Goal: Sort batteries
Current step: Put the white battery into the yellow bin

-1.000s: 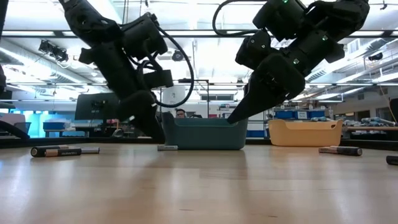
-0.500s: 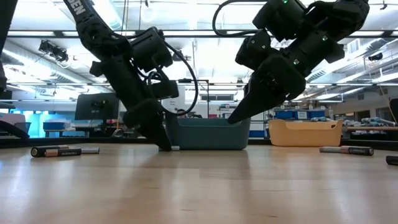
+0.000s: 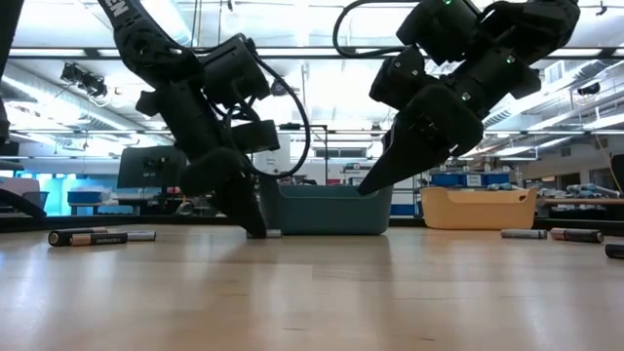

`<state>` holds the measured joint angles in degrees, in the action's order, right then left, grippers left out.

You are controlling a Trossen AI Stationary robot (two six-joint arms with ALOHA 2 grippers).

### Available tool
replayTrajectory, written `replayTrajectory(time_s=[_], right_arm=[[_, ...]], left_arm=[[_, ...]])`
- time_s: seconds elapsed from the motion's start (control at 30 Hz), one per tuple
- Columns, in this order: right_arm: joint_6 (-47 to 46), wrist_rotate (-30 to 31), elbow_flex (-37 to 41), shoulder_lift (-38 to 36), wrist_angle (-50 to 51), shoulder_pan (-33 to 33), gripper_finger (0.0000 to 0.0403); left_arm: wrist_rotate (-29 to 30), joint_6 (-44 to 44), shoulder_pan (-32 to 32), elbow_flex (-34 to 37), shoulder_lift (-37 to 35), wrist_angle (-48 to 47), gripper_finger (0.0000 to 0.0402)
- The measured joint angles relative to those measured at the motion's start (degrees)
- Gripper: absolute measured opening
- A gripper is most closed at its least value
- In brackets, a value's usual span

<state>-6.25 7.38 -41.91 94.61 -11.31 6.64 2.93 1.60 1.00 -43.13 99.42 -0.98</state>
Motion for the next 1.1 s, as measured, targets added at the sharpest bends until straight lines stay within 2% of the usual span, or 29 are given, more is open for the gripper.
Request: replayTrajectory(time_s=[0.13,0.27,0.43,0.77,1.1], right_arm=[[-2.11,-0.15,0.02,0.0,-1.18,0.26,0.0126],[-5.59,-0.95,0.01,0.0,-6.05,0.77,0.0127],[-5.74,-1.12,-0.04,0.95,-11.52,1.95,0.0128],[-5.78,-1.26,-0.02,10.9,-22.8,3.91,0.0128],[-5.29,0.39,-0.13,12.2,-23.95,3.29,0.0129]], left_arm=[[-0.14,0.12,-2.16,0.32,-0.26,1.42,0.0031],[-3.68,0.0,-3.77,0.46,-0.38,5.78,0.0031],[-6.91,0.2,-5.04,0.63,-0.13,10.24,0.0031],[-5.63,0.38,-5.42,0.46,-0.26,14.77,0.0031],[-5.52,0.46,-6.03,0.41,-0.37,17.68,0.0031]])
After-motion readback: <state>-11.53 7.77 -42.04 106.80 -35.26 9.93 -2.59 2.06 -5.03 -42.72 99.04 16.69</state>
